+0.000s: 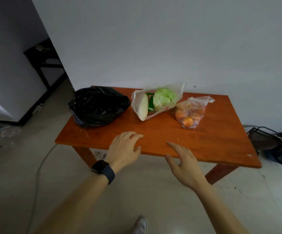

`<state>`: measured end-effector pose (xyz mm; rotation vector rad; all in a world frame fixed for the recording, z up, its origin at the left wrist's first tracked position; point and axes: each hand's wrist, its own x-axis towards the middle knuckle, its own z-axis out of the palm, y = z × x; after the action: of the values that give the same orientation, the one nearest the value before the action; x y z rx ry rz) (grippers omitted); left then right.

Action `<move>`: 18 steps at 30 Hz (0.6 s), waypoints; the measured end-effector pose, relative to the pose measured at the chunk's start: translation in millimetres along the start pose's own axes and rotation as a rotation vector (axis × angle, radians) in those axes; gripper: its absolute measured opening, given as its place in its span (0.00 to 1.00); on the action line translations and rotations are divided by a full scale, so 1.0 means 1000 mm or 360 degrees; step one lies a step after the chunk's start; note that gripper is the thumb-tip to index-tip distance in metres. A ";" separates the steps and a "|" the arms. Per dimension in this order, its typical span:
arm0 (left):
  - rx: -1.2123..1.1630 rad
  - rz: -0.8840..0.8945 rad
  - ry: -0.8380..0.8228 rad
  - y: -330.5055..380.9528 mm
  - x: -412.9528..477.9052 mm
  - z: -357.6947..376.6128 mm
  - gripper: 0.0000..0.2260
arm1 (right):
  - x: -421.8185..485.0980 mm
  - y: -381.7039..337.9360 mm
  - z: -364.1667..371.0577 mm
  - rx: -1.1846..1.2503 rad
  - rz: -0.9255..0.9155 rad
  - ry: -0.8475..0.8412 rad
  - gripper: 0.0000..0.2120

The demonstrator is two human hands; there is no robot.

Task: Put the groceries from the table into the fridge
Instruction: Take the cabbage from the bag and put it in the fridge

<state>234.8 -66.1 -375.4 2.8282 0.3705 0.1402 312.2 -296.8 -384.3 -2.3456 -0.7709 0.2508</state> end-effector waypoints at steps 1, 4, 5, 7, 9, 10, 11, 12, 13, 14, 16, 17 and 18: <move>0.0046 0.0034 -0.0017 -0.005 0.019 -0.002 0.21 | 0.016 0.001 0.002 0.0021 0.0024 0.0012 0.23; 0.0126 0.0099 -0.0002 -0.020 0.072 -0.010 0.21 | 0.062 0.002 0.007 0.0091 0.0101 0.0035 0.21; 0.0122 0.0103 0.0005 -0.025 0.089 -0.013 0.21 | 0.078 0.001 0.008 0.0126 0.0121 0.0034 0.21; 0.0101 0.0094 0.0012 -0.035 0.115 -0.016 0.21 | 0.105 -0.001 0.010 0.0202 0.0145 0.0011 0.21; 0.0048 0.0030 0.0023 -0.044 0.140 -0.017 0.22 | 0.132 -0.003 0.012 0.0279 0.0193 -0.0005 0.21; 0.0019 -0.0012 0.0044 -0.049 0.155 -0.018 0.22 | 0.146 -0.004 0.013 0.0316 0.0217 -0.0007 0.21; 0.0015 -0.0045 0.0078 -0.056 0.170 -0.019 0.22 | 0.160 -0.005 0.016 0.0359 0.0245 -0.0011 0.21; 0.0039 -0.0039 0.0124 -0.063 0.187 -0.018 0.22 | 0.176 -0.006 0.019 0.0404 0.0271 -0.0018 0.21; 0.0087 0.0017 0.0170 -0.070 0.203 -0.019 0.22 | 0.191 -0.006 0.023 0.0448 0.0293 -0.0033 0.21; 0.0151 0.0111 0.0202 -0.076 0.219 -0.019 0.21 | 0.204 -0.007 0.027 0.0483 0.0312 -0.0039 0.21; 0.0304 0.0366 0.0179 -0.091 0.265 -0.015 0.20 | 0.237 -0.006 0.037 0.0561 0.0380 0.0005 0.22; 0.0378 0.0458 0.0164 -0.094 0.274 -0.015 0.19 | 0.244 -0.008 0.039 0.0542 0.0356 0.0045 0.22; 0.0425 0.0533 0.0120 -0.098 0.289 -0.014 0.19 | 0.253 -0.008 0.041 0.0509 0.0335 0.0106 0.21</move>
<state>487.5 104.9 -374.0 3.1346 -0.0808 0.2855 498.5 -121.6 -406.0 -2.1164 -0.4158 0.3567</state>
